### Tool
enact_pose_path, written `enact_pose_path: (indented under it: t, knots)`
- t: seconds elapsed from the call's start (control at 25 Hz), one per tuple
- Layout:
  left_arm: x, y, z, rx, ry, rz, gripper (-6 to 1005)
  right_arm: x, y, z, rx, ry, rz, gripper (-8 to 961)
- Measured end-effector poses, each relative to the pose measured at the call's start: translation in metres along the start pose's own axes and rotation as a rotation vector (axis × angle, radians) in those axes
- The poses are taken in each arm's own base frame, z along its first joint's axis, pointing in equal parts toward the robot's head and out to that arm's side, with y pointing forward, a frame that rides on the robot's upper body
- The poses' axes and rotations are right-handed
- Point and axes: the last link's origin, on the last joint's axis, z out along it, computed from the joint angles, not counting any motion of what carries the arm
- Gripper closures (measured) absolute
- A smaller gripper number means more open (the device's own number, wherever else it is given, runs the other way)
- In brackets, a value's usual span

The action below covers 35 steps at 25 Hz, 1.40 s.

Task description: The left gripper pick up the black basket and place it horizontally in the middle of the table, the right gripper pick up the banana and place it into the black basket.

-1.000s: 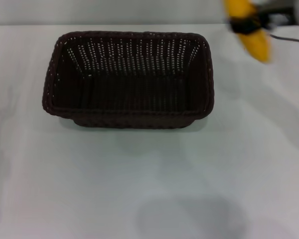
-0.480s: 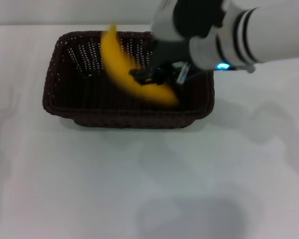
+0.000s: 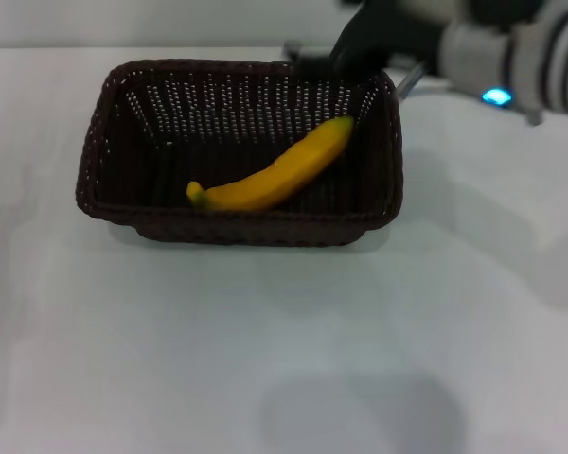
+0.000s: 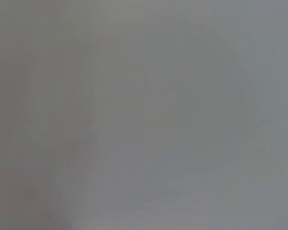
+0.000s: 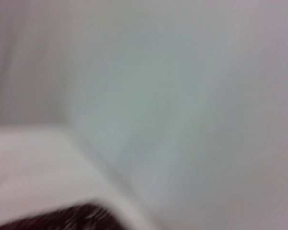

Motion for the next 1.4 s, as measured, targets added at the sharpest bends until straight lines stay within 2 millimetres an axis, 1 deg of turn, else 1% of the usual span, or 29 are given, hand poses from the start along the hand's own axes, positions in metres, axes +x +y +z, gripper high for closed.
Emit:
enact_pose_path:
  t: [0.12, 0.16, 0.28, 0.44, 0.6, 0.68, 0.76, 0.8, 0.84, 0.96, 1.04, 1.16, 1.4]
  knots:
    - [-0.002, 0.0, -0.004, 0.001, 0.005, 0.052, 129, 0.005, -0.019, -0.023, 0.107, -0.134, 0.104, 80]
    - [-0.003, 0.0, -0.005, 0.002, 0.006, 0.067, 129, 0.005, -0.023, -0.027, 0.12, -0.165, 0.13, 80]
    - [-0.004, -0.002, -0.009, 0.009, 0.003, 0.086, 129, 0.006, -0.035, -0.041, 0.133, -0.266, 0.244, 79]
    - [-0.007, 0.003, -0.005, 0.0, -0.001, 0.095, 129, 0.022, -0.053, -0.055, 0.114, -0.338, 0.355, 79]
    - [-0.008, 0.007, -0.004, -0.012, 0.004, 0.102, 129, 0.056, -0.079, -0.065, 0.072, -0.413, 0.484, 79]
    - [-0.008, 0.007, -0.005, -0.014, 0.006, 0.111, 129, 0.078, -0.093, -0.071, 0.083, -0.462, 0.529, 79]
    - [-0.009, 0.008, -0.006, -0.018, 0.011, 0.127, 129, 0.105, -0.104, -0.079, 0.143, -0.486, 0.526, 79]
    - [-0.009, 0.008, -0.007, -0.017, 0.015, 0.133, 129, 0.118, -0.106, -0.081, 0.179, -0.481, 0.518, 79]
    - [-0.008, 0.008, -0.008, -0.012, 0.023, 0.134, 129, 0.136, -0.108, -0.085, 0.248, -0.476, 0.486, 80]
    - [-0.007, 0.004, -0.011, 0.016, 0.044, 0.134, 129, 0.181, -0.104, -0.092, 0.425, -0.419, 0.372, 80]
    - [-0.007, 0.003, -0.012, 0.027, 0.05, 0.146, 129, 0.201, -0.1, -0.098, 0.505, -0.384, 0.322, 80]
    - [-0.006, 0.004, -0.012, 0.027, 0.053, 0.163, 129, 0.22, -0.094, -0.107, 0.577, -0.341, 0.265, 80]
    - [-0.01, 0.007, -0.011, 0.023, 0.043, 0.152, 129, 0.233, -0.092, -0.115, 0.604, -0.329, 0.318, 80]
